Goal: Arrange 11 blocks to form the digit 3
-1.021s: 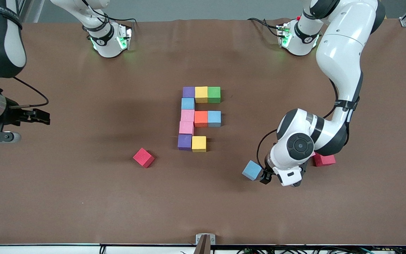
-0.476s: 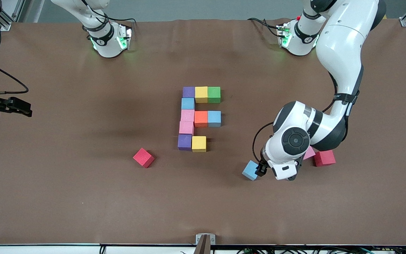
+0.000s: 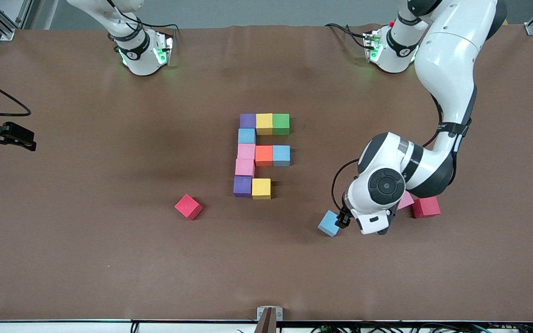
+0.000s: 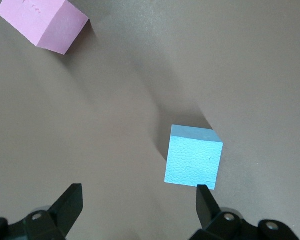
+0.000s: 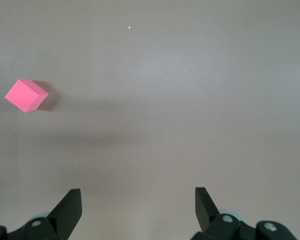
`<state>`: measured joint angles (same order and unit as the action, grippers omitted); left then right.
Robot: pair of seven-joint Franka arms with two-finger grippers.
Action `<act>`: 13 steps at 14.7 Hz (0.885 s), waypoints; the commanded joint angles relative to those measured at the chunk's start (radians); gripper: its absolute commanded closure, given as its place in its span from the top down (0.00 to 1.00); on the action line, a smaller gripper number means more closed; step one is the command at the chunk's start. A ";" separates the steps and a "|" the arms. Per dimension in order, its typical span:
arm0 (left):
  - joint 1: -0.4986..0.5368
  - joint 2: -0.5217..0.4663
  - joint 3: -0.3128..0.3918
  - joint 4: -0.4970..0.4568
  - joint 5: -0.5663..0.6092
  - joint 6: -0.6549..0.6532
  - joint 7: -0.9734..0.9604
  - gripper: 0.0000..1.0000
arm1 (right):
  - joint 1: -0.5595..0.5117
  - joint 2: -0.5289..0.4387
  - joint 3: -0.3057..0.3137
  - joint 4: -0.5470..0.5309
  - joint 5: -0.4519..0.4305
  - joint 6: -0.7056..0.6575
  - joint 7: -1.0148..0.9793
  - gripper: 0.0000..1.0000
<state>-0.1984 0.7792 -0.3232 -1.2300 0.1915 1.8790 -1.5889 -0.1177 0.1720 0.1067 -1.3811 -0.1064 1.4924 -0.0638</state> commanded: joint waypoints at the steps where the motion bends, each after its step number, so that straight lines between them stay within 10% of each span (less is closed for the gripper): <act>1: 0.008 -0.017 -0.007 -0.005 -0.020 -0.023 0.009 1.00 | -0.005 -0.003 0.011 0.007 -0.001 -0.058 -0.001 1.00; 13: 0.054 -0.138 -0.004 -0.008 -0.017 -0.064 0.213 1.00 | 0.010 -0.011 0.001 0.026 0.054 -0.133 0.002 1.00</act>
<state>-0.1552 0.6668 -0.3215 -1.2186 0.1914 1.8460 -1.3937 -0.1065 0.1720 0.1153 -1.3707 -0.0724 1.3733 -0.0636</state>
